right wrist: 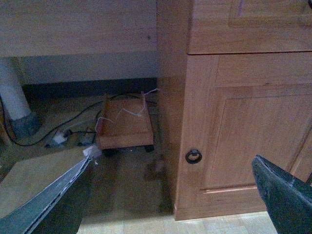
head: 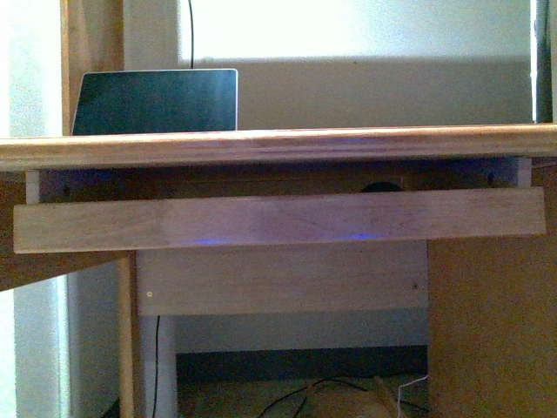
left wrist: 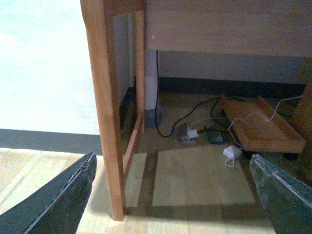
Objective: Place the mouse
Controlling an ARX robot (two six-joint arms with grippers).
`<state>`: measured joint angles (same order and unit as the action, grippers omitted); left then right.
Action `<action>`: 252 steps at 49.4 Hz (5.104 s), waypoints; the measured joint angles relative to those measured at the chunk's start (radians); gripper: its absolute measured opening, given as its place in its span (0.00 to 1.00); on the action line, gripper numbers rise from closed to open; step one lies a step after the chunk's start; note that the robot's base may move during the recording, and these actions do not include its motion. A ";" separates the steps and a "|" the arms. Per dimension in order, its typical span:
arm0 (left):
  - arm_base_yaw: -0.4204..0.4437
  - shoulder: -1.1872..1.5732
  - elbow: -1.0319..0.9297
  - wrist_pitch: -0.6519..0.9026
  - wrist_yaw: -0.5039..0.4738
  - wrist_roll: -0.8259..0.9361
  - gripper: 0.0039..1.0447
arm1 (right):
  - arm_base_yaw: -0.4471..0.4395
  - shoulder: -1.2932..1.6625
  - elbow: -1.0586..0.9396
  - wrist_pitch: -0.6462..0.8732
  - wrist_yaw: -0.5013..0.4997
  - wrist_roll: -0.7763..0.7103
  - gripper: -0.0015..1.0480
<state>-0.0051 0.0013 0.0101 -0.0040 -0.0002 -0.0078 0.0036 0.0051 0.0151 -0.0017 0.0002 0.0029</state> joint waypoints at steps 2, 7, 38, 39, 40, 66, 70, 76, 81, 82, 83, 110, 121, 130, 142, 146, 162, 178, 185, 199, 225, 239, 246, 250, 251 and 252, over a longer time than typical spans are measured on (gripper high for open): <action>0.000 0.000 0.000 0.000 0.000 0.000 0.93 | 0.000 0.000 0.000 0.000 0.000 0.000 0.93; 0.000 0.000 0.000 0.000 0.000 0.000 0.93 | 0.000 0.000 0.000 0.000 -0.001 0.000 0.93; 0.000 0.000 0.000 0.000 0.000 0.000 0.93 | 0.000 0.000 0.000 0.000 0.000 0.000 0.93; 0.000 0.000 0.000 0.000 0.000 0.000 0.93 | 0.000 0.000 0.000 0.000 0.000 0.000 0.93; 0.000 0.000 0.000 0.000 0.000 0.000 0.93 | 0.000 0.000 0.000 0.000 0.000 0.000 0.93; -0.098 0.251 0.065 -0.093 -0.109 -0.148 0.93 | 0.000 0.000 0.000 0.000 0.000 0.000 0.93; -0.075 0.360 0.092 -0.015 -0.051 -0.090 0.93 | 0.000 0.000 0.000 0.000 -0.001 0.000 0.93; -0.021 0.568 0.143 0.178 0.009 0.090 0.93 | 0.000 0.000 0.000 0.000 0.000 0.000 0.93; 0.011 0.737 0.186 0.362 0.066 0.305 0.93 | 0.000 0.000 0.000 0.000 0.000 0.000 0.93; 0.019 0.777 0.197 0.397 0.083 0.356 0.93 | 0.000 0.000 0.000 0.000 0.000 0.000 0.93; 0.024 0.803 0.204 0.421 0.094 0.388 0.93 | 0.000 0.000 0.000 0.000 -0.001 0.000 0.93; 0.092 1.479 0.414 0.943 0.374 1.115 0.93 | 0.000 0.000 0.000 0.000 0.000 0.000 0.93; 0.085 1.628 0.499 0.982 0.406 1.196 0.93 | 0.000 0.000 0.000 0.000 -0.001 0.000 0.93; 0.080 1.765 0.594 1.017 0.421 1.253 0.93 | 0.000 0.000 0.000 0.000 -0.001 0.000 0.93; 0.063 1.889 0.709 0.999 0.435 1.286 0.93 | 0.000 0.000 0.000 0.000 -0.001 0.000 0.93; 0.047 1.917 0.743 0.980 0.434 1.290 0.93 | 0.000 0.000 0.000 0.000 -0.001 0.000 0.93; 0.012 1.954 0.820 0.837 0.426 1.365 0.93 | 0.000 0.000 0.000 0.000 0.000 0.000 0.93; -0.045 1.739 0.822 0.285 0.402 1.239 0.93 | 0.000 0.000 0.000 0.000 -0.001 0.000 0.93; -0.111 1.622 0.737 0.200 0.475 1.119 0.93 | 0.000 0.000 0.000 0.000 0.000 0.000 0.93; -0.231 1.438 0.611 0.134 0.539 0.888 0.93 | 0.000 0.000 0.000 0.000 0.000 0.000 0.93; -0.358 1.078 0.529 0.179 0.069 -0.074 0.93 | 0.000 0.000 0.000 0.000 -0.001 0.000 0.93; -0.410 0.789 0.472 -0.039 -0.300 -0.223 0.93 | 0.000 0.000 0.000 0.000 -0.001 0.000 0.93; -0.476 0.603 0.418 -0.151 -0.463 -0.261 0.93 | 0.000 0.000 0.000 0.000 0.000 0.000 0.93; -0.545 0.492 0.386 -0.218 -0.578 -0.291 0.93 | 0.000 0.000 0.000 0.000 0.000 0.000 0.93; -0.567 0.465 0.379 -0.233 -0.608 -0.298 0.93 | 0.000 0.000 0.000 0.000 -0.001 0.000 0.93; -0.590 0.442 0.371 -0.242 -0.637 -0.301 0.93 | 0.000 0.000 0.000 0.000 0.000 0.000 0.93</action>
<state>-0.5949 0.4435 0.3813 -0.2462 -0.6373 -0.3084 0.0032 0.0048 0.0151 -0.0017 -0.0002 0.0029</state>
